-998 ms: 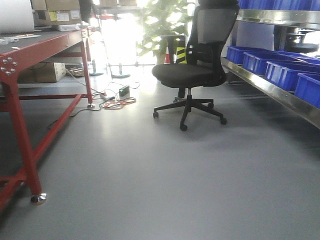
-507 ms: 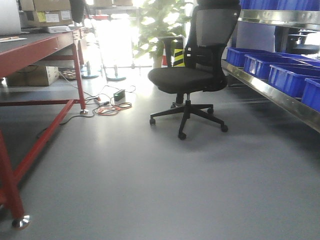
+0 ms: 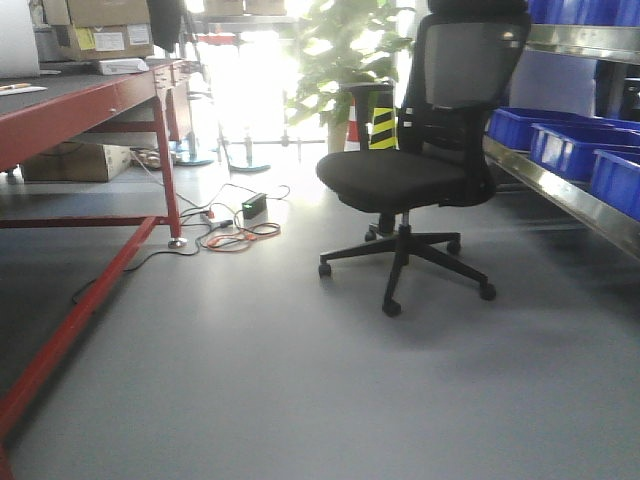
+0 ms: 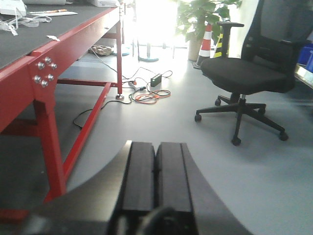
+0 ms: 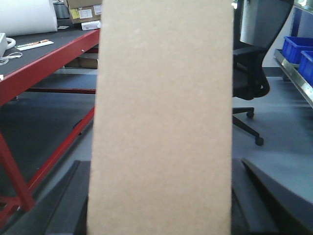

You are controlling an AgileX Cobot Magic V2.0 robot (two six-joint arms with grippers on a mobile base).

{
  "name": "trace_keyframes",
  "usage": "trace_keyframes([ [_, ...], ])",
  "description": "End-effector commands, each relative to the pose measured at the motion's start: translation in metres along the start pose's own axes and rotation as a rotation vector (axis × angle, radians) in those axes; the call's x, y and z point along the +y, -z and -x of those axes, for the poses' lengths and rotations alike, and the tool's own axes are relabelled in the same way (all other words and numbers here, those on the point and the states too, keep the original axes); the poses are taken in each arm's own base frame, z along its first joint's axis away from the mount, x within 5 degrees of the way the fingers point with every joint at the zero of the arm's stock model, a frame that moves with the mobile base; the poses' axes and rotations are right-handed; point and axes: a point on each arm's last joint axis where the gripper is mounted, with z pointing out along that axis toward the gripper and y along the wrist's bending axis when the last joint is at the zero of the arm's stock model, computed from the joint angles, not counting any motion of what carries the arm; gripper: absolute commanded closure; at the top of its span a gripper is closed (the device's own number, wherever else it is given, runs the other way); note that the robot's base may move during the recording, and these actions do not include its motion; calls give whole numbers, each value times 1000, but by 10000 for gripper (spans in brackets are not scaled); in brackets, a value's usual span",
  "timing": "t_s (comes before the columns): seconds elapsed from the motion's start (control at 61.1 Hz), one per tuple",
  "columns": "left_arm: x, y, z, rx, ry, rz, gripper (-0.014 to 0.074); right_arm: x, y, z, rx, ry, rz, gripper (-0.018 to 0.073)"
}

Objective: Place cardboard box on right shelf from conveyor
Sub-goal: 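Drive past the red table and chair toward the steel shelf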

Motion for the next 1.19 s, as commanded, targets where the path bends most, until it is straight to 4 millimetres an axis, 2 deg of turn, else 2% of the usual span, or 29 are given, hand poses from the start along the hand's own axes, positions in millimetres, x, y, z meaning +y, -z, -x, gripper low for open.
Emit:
trace_keyframes([
  [0.0, 1, 1, 5, -93, 5, 5, 712, 2, 1, 16, -106, 11, 6, 379],
  [1.178, 1, 1, 5, -93, 5, 5, 712, 2, 1, 16, -106, 11, 6, 379],
])
